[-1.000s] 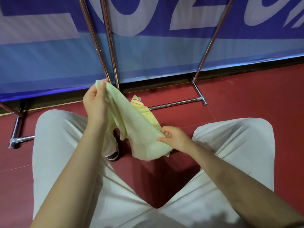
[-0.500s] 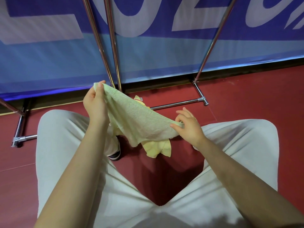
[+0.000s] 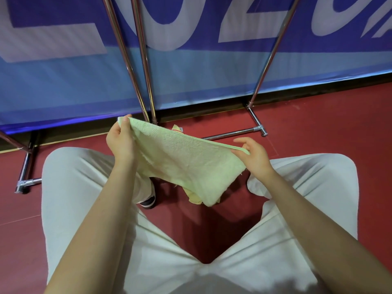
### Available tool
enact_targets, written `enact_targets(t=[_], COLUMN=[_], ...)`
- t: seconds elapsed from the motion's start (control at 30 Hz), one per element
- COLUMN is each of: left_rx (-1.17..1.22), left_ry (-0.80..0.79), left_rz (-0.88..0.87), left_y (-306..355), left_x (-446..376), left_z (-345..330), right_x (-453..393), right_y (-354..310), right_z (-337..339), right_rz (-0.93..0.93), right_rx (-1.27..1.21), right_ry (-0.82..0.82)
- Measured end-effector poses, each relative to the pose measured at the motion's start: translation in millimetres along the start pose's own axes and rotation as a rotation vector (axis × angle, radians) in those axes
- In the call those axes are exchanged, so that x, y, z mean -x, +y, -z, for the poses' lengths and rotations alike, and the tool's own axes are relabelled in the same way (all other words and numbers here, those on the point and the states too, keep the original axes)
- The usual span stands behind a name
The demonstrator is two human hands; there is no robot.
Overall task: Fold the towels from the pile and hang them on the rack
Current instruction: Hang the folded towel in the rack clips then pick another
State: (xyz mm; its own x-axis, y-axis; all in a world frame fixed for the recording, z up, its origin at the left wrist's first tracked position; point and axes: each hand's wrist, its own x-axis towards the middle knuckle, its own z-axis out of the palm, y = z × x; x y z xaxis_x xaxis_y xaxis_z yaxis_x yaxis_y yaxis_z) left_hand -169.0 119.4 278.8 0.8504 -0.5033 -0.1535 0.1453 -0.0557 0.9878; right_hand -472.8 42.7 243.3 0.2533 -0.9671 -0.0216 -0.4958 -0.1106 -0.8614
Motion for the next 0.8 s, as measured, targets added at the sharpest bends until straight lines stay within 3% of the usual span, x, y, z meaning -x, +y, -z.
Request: enact_targets(t=[0.27,0.47,0.63,0.7,0.8], left_rx=[-0.011,-0.198,-0.498,-0.489,-0.371], left_ry=[0.059,-0.01,-0.16,-0.184,-0.19], left_rz=[0.044,-0.133,-0.364,-0.334,-0.137], left_y=[-8,-16,-21,-23,-25], left_x=[-3,-2,5,6,2], left_z=[4,2,-4,-8,-14], right_x=[-6,-14,-20,-20,-20], right_y=[0,3,3,0,-1], right_z=[10,14,15,15,13], right_rz=[-0.032,-0.258,-0.246,-0.22,-0.21], right_rx=[-0.142,-0.686,-0.467,-0.358,-0.311], right_ry=[0.019,0.088,0.4,0.456,0.474])
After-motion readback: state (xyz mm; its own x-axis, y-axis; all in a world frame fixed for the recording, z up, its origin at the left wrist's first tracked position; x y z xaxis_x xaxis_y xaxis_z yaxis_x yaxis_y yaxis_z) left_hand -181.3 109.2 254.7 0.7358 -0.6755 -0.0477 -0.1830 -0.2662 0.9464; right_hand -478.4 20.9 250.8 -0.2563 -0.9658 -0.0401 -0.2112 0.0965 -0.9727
